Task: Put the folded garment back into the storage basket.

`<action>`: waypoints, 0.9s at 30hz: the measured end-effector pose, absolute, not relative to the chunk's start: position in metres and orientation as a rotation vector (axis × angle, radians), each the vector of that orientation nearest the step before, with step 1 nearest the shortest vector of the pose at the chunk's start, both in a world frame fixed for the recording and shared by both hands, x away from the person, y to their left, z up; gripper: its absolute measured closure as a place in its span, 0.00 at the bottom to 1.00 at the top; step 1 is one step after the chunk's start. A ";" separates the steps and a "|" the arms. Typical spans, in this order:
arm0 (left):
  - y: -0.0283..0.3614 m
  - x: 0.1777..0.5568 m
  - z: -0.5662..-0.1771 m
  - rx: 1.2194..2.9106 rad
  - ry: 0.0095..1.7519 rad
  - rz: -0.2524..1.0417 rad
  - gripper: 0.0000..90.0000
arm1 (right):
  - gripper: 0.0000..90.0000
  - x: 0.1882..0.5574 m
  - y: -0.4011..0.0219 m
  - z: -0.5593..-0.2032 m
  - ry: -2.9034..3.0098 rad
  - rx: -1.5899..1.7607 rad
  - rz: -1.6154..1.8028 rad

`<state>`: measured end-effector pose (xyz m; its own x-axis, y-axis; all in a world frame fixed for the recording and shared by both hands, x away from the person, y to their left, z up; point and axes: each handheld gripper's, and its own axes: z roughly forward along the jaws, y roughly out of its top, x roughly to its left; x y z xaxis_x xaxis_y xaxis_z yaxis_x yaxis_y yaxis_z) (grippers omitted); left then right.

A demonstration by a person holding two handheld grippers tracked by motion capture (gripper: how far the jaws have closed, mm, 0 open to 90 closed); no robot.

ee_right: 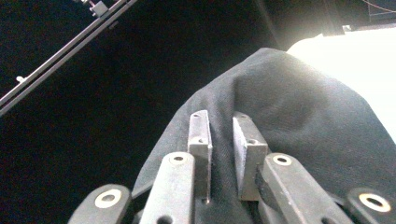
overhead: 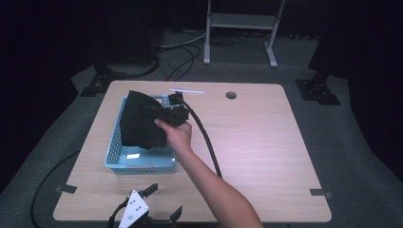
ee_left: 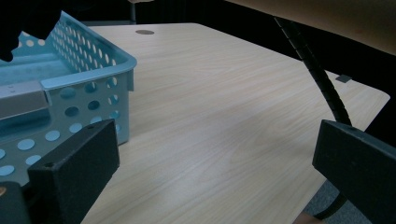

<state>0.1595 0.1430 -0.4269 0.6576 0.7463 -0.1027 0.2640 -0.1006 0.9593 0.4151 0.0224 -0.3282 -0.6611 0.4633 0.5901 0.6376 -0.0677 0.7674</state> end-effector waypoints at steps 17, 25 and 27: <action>0.143 0.159 -0.427 1.669 0.830 0.499 0.00 | 0.88 0.421 0.033 -0.343 -2.064 -1.246 -1.773; 0.143 0.159 -0.427 1.675 0.827 0.500 0.00 | 0.88 0.422 0.035 -0.348 -2.069 -1.256 -1.764; 0.143 0.159 -0.427 1.674 0.826 0.501 0.00 | 0.88 0.423 0.036 -0.349 -2.064 -1.264 -1.756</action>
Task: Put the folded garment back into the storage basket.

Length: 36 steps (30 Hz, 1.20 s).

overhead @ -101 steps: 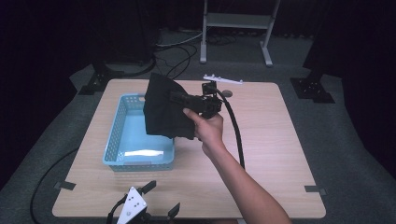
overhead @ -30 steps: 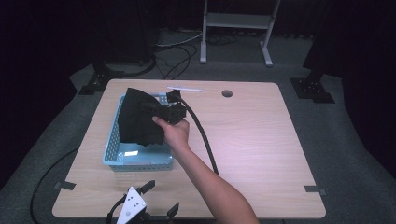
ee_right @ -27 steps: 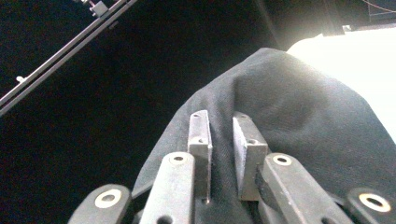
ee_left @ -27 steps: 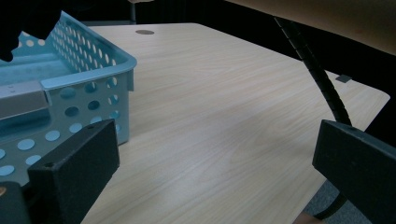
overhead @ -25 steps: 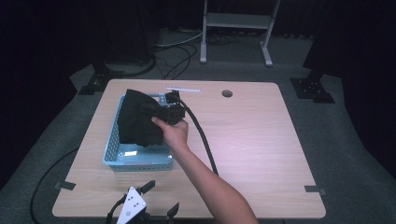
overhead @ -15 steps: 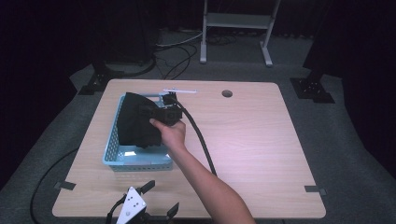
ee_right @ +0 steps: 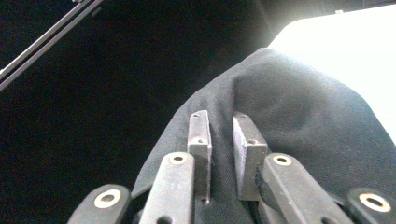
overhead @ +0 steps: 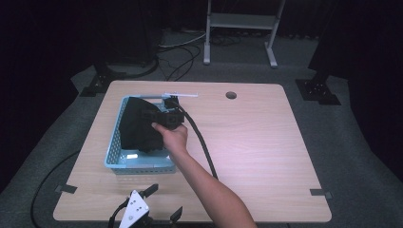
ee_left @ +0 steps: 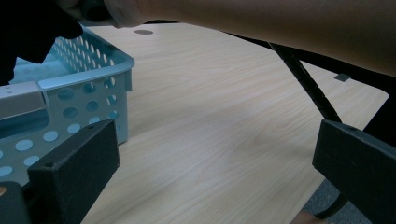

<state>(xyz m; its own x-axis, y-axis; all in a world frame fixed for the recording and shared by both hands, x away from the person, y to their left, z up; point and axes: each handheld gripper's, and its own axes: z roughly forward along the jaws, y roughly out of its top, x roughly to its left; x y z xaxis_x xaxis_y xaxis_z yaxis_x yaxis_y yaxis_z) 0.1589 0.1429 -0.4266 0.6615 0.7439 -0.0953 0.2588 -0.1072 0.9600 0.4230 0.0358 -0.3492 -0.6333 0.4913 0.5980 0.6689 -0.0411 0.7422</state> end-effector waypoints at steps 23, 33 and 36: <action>0.142 0.159 -0.427 1.674 0.825 0.494 0.00 | 0.67 0.430 0.035 -0.355 -2.234 -1.295 -1.680; 0.139 0.158 -0.427 1.681 0.817 0.496 0.00 | 0.60 0.425 0.029 -0.356 -2.281 -1.223 -1.621; 0.139 0.158 -0.427 1.681 0.818 0.494 0.00 | 0.58 0.424 0.025 -0.356 -2.272 -1.214 -1.607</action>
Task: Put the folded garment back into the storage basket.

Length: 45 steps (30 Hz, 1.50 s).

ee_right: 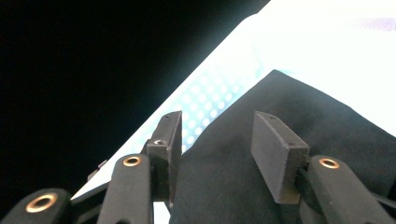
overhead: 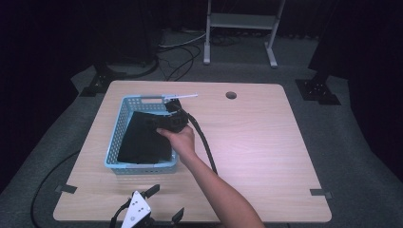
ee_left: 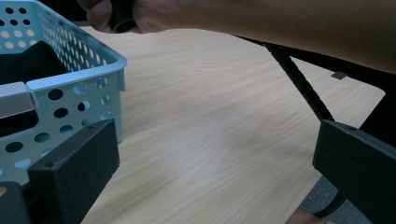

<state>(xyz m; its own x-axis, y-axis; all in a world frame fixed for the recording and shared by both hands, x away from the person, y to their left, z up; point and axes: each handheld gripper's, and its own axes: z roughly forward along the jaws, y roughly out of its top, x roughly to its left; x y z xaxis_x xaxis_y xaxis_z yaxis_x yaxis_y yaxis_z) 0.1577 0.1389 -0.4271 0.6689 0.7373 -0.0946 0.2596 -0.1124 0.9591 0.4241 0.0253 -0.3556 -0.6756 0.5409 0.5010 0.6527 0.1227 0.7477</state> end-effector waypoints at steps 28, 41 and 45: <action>0.136 0.163 -0.430 1.706 0.816 0.515 0.00 | 0.21 0.416 0.005 -0.359 -2.153 -1.090 -1.579; 0.141 0.166 -0.431 1.708 0.833 0.518 0.00 | 0.13 0.411 -0.006 -0.358 -2.123 -0.998 -1.557; 0.142 0.165 -0.430 1.699 0.839 0.524 0.00 | 0.13 0.408 -0.012 -0.357 -2.122 -0.992 -1.558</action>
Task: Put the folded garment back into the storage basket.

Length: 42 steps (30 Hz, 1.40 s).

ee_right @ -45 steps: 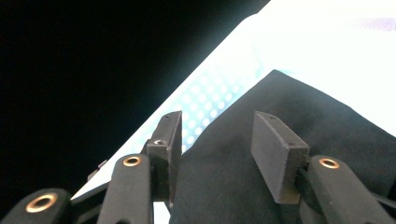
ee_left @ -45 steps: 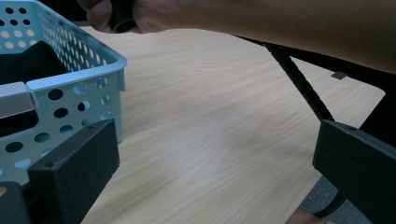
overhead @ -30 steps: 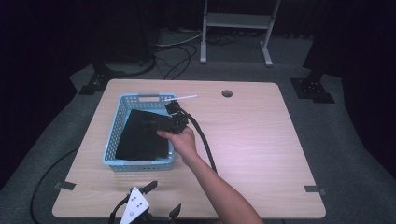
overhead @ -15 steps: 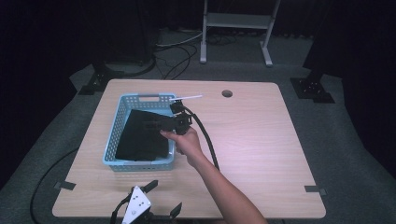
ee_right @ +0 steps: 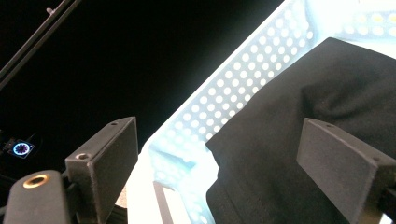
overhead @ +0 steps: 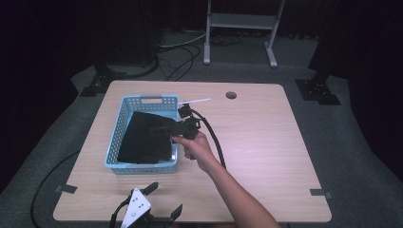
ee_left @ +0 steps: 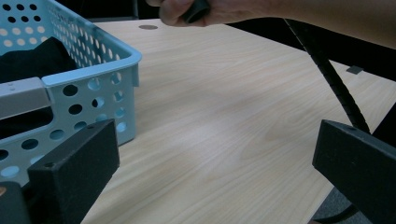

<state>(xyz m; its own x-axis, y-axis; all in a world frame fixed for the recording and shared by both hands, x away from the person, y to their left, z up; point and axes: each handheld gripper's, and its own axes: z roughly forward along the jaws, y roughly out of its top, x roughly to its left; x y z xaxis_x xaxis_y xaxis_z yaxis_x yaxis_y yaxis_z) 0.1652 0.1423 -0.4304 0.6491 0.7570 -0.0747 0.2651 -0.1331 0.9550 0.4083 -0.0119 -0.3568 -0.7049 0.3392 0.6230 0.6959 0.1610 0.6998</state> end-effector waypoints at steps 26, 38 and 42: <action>0.140 0.161 -0.431 1.711 0.823 0.528 0.00 | 0.12 0.390 -0.045 -0.348 -2.194 -0.979 -1.567; 0.140 0.161 -0.431 1.712 0.826 0.534 0.00 | 0.12 0.385 -0.061 -0.349 -2.201 -1.002 -1.559; 0.139 0.161 -0.431 1.713 0.823 0.533 0.00 | 0.12 0.384 -0.066 -0.349 -2.211 -1.009 -1.555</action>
